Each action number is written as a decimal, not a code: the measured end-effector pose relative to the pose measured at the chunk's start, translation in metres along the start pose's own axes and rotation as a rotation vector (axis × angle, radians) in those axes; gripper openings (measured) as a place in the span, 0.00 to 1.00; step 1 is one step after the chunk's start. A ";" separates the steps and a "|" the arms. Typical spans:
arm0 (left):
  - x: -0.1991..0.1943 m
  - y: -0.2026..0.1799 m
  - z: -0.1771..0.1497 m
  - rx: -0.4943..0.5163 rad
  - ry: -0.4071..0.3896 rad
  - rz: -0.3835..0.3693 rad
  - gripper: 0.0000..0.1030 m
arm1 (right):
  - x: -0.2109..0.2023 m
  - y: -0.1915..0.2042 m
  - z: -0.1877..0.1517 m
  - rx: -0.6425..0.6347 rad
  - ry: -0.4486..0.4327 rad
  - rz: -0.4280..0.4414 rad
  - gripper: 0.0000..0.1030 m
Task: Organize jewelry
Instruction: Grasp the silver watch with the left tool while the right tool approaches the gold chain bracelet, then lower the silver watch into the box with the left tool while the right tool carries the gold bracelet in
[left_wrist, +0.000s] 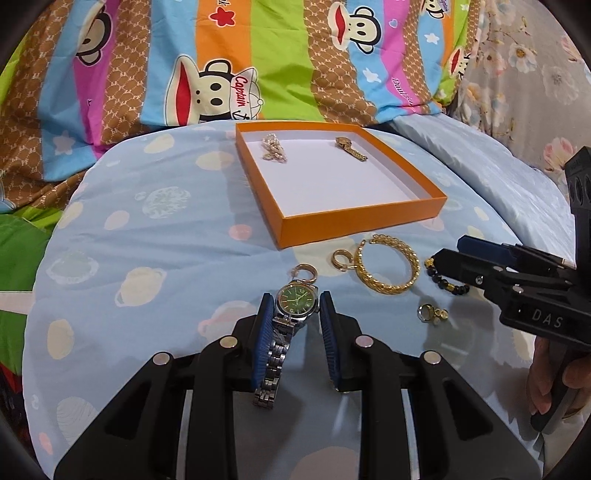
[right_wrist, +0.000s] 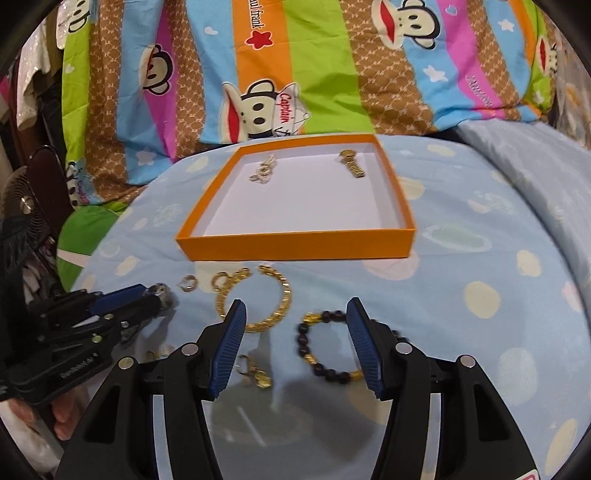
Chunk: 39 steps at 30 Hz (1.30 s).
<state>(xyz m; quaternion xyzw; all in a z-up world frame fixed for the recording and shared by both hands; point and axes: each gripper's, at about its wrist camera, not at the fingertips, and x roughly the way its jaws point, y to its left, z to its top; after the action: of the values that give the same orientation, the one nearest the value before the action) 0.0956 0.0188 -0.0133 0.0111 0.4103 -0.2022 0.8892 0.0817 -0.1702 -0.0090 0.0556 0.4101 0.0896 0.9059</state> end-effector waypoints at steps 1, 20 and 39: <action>0.000 0.002 0.000 -0.006 0.000 -0.001 0.24 | 0.003 0.005 0.001 -0.019 0.003 -0.006 0.55; 0.000 0.005 0.000 -0.018 -0.006 0.008 0.24 | 0.045 0.034 0.007 -0.115 0.075 -0.074 0.56; -0.019 -0.006 0.080 0.010 -0.104 -0.044 0.24 | -0.024 -0.011 0.087 -0.051 -0.131 -0.073 0.56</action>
<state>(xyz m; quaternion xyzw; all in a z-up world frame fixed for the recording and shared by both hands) 0.1402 0.0048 0.0550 -0.0038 0.3626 -0.2241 0.9046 0.1330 -0.1887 0.0639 0.0231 0.3492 0.0633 0.9346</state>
